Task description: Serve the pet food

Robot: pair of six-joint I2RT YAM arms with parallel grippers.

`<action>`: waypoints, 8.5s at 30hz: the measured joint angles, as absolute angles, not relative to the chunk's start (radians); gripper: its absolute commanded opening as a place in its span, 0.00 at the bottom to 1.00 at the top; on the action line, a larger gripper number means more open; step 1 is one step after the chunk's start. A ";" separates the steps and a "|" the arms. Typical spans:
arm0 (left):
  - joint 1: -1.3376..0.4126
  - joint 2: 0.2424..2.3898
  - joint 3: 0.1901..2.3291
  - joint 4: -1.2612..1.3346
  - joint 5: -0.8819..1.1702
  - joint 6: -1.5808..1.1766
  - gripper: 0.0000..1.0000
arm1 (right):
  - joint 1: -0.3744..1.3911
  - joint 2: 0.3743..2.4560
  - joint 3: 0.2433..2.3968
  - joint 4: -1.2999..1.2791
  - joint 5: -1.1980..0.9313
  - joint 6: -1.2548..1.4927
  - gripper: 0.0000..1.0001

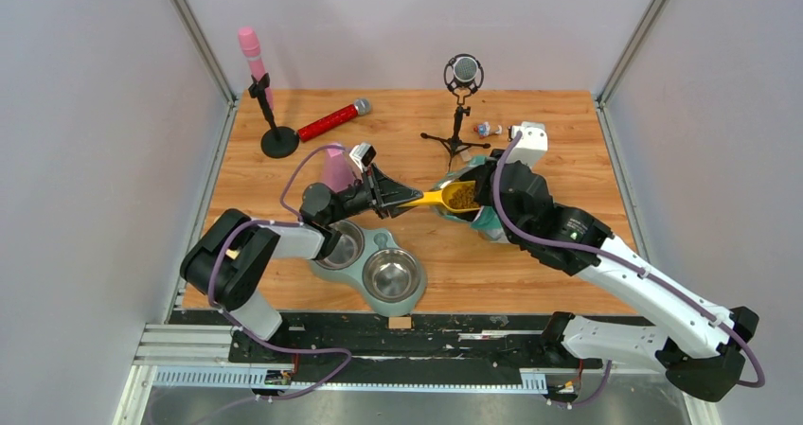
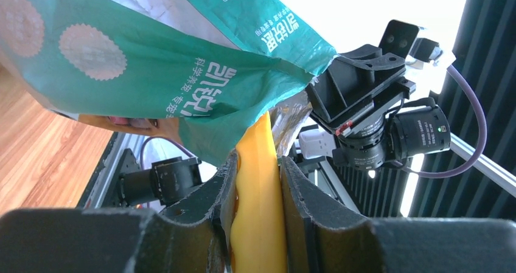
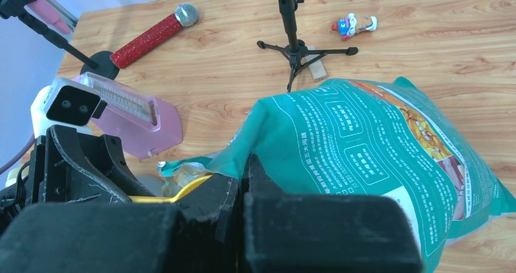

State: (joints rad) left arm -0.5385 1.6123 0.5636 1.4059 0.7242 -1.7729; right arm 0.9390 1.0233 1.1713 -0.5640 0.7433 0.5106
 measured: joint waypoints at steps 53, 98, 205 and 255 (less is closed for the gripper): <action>-0.412 0.824 0.371 0.623 0.621 -1.613 0.00 | 0.939 0.997 1.171 -0.564 0.758 0.469 0.00; -0.272 0.281 0.383 -0.069 0.637 -1.500 0.00 | 0.939 0.959 1.158 -0.549 0.786 0.422 0.00; -0.260 0.637 0.535 -0.621 0.489 -0.938 0.00 | 0.941 0.832 1.078 -0.473 0.892 0.385 0.00; -0.259 0.822 1.034 -1.125 0.395 -0.607 0.00 | 0.941 0.837 1.078 -0.459 0.902 0.315 0.00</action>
State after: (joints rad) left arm -0.2592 0.8219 1.0340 -1.1252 0.3954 -0.6075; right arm 0.9413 0.8371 1.0779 -0.4587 0.9020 0.3145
